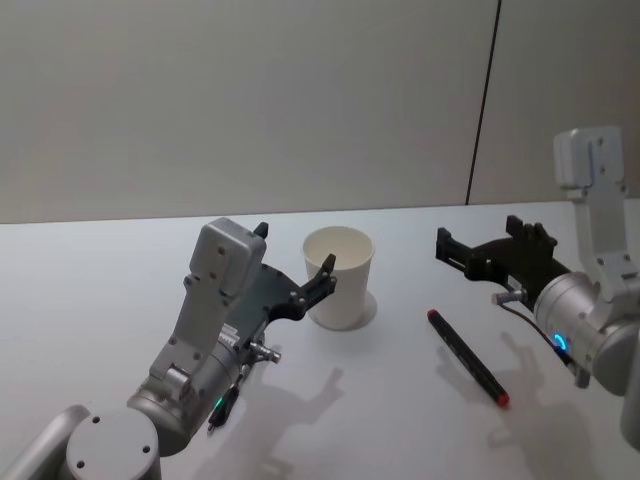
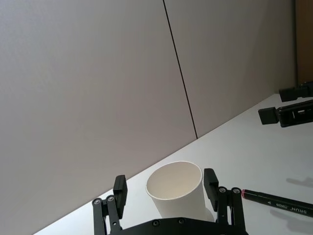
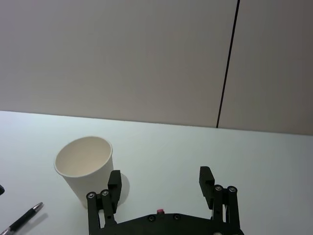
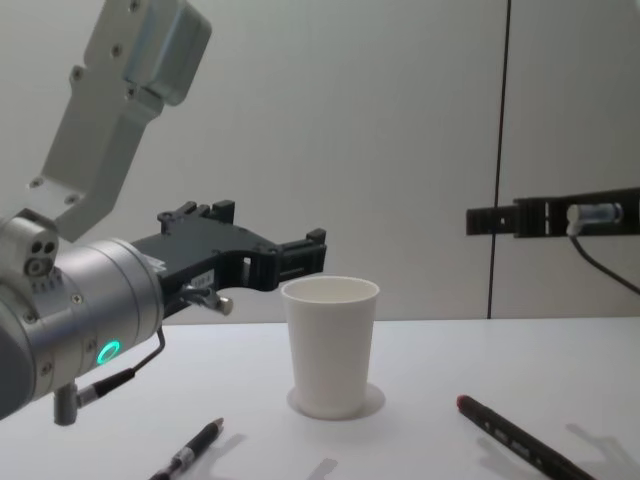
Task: Place the pen into the pen holder.
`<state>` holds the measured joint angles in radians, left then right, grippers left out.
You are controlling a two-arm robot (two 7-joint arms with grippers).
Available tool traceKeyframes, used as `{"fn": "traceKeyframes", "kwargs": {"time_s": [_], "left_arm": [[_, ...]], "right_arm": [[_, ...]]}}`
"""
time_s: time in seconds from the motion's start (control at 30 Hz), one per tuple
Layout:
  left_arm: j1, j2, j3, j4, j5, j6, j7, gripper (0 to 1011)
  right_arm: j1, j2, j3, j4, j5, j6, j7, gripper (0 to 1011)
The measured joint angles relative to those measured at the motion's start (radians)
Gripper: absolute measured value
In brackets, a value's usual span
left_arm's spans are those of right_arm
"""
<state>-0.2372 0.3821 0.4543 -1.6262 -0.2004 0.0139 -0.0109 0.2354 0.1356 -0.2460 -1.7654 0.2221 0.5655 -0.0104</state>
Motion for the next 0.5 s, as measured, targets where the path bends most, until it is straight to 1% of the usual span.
{"fn": "traceKeyframes", "kwargs": {"time_s": [0.07,0.1,0.2,0.23,0.27,0.37,0.4,0.47,0.5], "left_arm": [[0.0,0.0,0.0,0.0,0.0,0.0,0.0,1000],[0.0,0.0,0.0,0.0,0.0,0.0,0.0,1000],[0.0,0.0,0.0,0.0,0.0,0.0,0.0,999],[0.0,0.0,0.0,0.0,0.0,0.0,0.0,999],[0.0,0.0,0.0,0.0,0.0,0.0,0.0,1000],[0.0,0.0,0.0,0.0,0.0,0.0,0.0,1000],[0.0,0.0,0.0,0.0,0.0,0.0,0.0,1000],[0.0,0.0,0.0,0.0,0.0,0.0,0.0,1000],[0.0,0.0,0.0,0.0,0.0,0.0,0.0,1000]], "right_arm": [[0.001,-0.003,0.004,-0.001,0.015,0.03,-0.005,1002],[0.001,-0.003,0.004,-0.001,0.015,0.03,-0.005,1001],[0.001,-0.009,0.01,-0.004,0.036,0.076,-0.017,1002],[0.001,-0.009,0.012,-0.005,0.039,0.082,-0.019,1001],[0.001,-0.012,0.015,-0.006,0.048,0.103,-0.027,1002],[0.0,-0.014,0.018,-0.008,0.058,0.129,-0.038,1001],[-0.002,-0.017,0.022,-0.009,0.066,0.149,-0.048,1001],[-0.003,-0.019,0.025,-0.009,0.073,0.165,-0.056,1002],[-0.004,-0.021,0.03,-0.01,0.082,0.182,-0.066,1002]]}}
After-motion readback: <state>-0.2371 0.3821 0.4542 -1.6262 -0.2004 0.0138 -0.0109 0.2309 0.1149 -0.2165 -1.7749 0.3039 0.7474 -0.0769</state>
